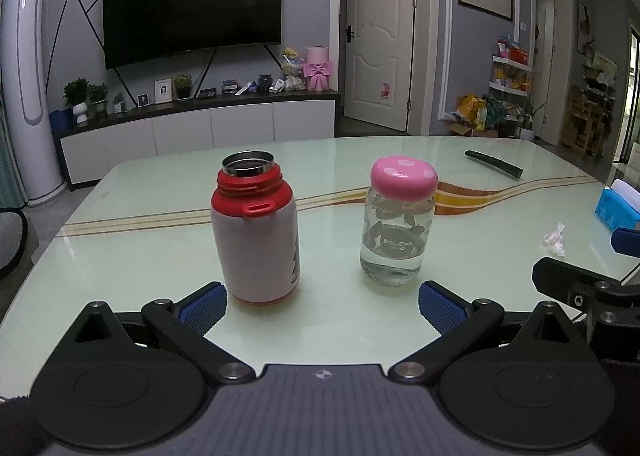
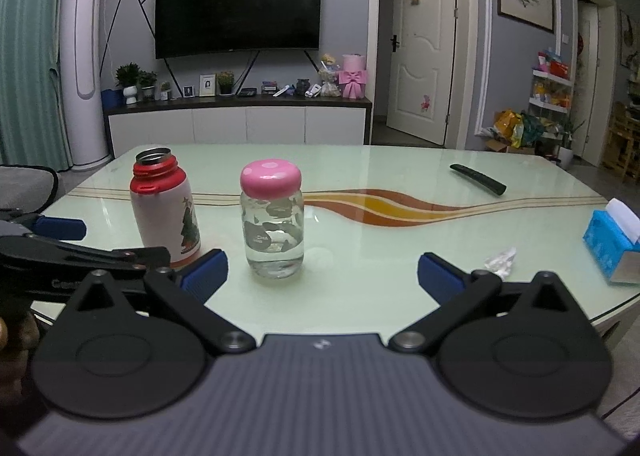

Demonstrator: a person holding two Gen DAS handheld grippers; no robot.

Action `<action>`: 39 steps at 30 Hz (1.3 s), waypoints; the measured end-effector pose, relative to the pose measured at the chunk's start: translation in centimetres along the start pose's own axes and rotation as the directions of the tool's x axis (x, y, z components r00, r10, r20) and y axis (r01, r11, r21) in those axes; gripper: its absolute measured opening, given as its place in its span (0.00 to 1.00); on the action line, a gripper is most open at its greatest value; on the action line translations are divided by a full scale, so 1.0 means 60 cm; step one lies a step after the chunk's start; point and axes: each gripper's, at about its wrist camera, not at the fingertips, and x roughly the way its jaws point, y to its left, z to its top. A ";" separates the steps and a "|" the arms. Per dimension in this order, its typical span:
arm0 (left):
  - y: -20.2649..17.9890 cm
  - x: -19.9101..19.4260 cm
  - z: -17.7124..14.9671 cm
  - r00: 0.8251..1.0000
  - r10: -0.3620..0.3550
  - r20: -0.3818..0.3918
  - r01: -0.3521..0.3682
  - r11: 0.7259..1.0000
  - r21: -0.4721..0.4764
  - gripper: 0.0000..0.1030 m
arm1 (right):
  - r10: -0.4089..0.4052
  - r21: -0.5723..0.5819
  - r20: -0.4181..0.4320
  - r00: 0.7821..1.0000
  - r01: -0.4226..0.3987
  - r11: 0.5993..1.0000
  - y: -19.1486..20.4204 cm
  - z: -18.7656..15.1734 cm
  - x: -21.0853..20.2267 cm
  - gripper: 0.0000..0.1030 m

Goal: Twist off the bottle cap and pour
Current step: 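Move both tools toward the table with the bottle and jar, then advance the left tool toward the clear glass jar with pink lid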

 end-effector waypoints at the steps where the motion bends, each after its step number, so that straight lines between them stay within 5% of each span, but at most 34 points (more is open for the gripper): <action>1: 0.002 -0.006 -0.004 1.000 0.001 -0.001 -0.001 1.000 -0.005 1.00 | 0.002 -0.001 0.000 1.000 -0.002 1.000 0.001 0.000 -0.001 1.00; 16: 0.031 -0.069 -0.025 1.000 0.031 0.001 -0.031 0.999 -0.028 1.00 | 0.042 0.028 -0.018 0.999 -0.042 0.999 0.001 0.006 -0.011 1.00; 39: 0.029 -0.070 -0.043 1.000 0.028 -0.008 -0.028 1.000 -0.002 1.00 | 0.031 0.029 -0.001 1.000 -0.031 0.999 -0.005 0.007 -0.018 1.00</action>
